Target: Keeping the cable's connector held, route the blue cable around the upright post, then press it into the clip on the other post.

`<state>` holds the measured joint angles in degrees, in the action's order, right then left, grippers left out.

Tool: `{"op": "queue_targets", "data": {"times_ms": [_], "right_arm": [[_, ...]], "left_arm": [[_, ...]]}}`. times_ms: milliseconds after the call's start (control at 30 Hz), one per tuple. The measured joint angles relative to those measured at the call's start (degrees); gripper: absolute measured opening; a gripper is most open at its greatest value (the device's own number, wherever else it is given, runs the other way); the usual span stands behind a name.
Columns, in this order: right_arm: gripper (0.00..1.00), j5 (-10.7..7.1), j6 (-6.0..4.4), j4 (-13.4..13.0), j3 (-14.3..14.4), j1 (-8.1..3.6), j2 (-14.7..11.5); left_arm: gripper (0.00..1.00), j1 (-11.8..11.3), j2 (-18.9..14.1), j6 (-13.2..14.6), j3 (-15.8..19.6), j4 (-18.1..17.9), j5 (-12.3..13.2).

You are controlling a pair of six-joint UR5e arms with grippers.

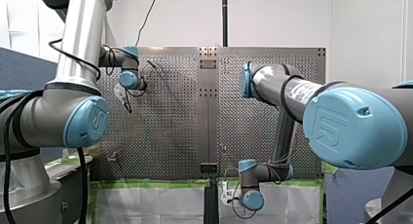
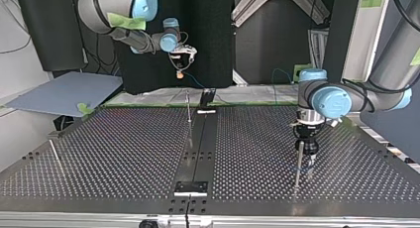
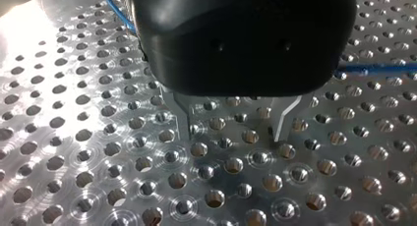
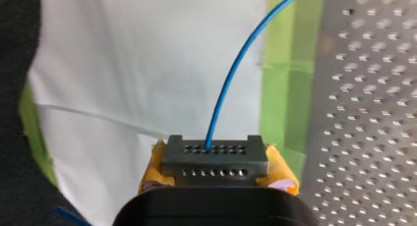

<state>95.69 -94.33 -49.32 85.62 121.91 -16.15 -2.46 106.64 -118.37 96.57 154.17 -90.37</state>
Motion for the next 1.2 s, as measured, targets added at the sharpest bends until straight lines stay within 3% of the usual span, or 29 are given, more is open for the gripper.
{"op": "queue_targets", "data": {"times_ms": [233, 533, 833, 1067, 1200], "right_arm": [[0.0, 0.04, 0.12, -2.8, 3.1, 0.75, -3.1], [0.0, 0.31, 0.21, -4.4, 7.7, 1.46, -7.7], [0.0, 1.75, -0.91, -5.9, 12.2, 1.27, -12.1], [0.0, 1.6, -1.85, -5.5, 15.6, 1.12, -15.6], [0.0, 1.13, -2.07, -6.6, 17.5, 1.08, -17.5]], "left_arm": [[0.78, -0.2, 0.0, -0.1, 0.0, 0.0, -0.1], [0.78, -0.5, 0.0, -0.6, 0.0, 0.0, -0.7], [0.78, -1.2, 0.0, -1.1, 0.0, 0.0, -1.1], [0.78, -1.9, 0.0, -1.3, 0.0, 0.1, -1.2], [0.78, -2.1, 0.0, -1.4, 0.0, 0.1, -1.2]]}}
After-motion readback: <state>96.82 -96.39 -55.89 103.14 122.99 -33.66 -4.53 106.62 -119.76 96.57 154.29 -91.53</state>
